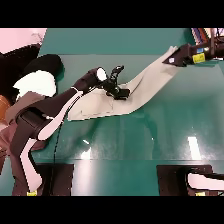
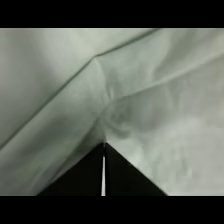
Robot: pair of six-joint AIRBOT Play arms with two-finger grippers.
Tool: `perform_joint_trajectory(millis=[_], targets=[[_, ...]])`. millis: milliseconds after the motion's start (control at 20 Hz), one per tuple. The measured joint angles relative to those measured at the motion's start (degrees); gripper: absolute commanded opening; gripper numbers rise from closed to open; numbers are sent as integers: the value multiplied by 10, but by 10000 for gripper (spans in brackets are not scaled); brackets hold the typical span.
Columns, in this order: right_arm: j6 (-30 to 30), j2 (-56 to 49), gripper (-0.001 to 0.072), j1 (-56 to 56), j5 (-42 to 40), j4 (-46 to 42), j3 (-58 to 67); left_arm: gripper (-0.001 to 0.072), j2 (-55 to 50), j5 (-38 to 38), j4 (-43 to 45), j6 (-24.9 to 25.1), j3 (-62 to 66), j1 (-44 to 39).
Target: Fold the shirts.
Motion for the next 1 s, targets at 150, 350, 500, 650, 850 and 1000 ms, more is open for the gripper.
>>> perform_joint_trajectory(millis=[150, 350, 500, 650, 850, 1000], targets=[[9, 0, 13, 45, -17, 0, 22, 23, -5, 0, 1, -2, 3, -3], [14, -9, 13, 99, -50, 5, 32, 23, 2, -16, 9, -4, 16, 17], [1, -33, 14, 148, -82, 45, 35, 24, 45, -45, 42, -3, 28, 67], [-27, -80, 18, 216, -131, 92, 45, 24, 114, -78, 87, 2, 32, 144], [-47, -183, 533, 318, -188, 109, 116, 24, 212, -116, 138, 10, 35, 257], [-51, -239, 509, 356, -169, 83, 167, 24, 267, -139, 153, 14, 35, 320]])
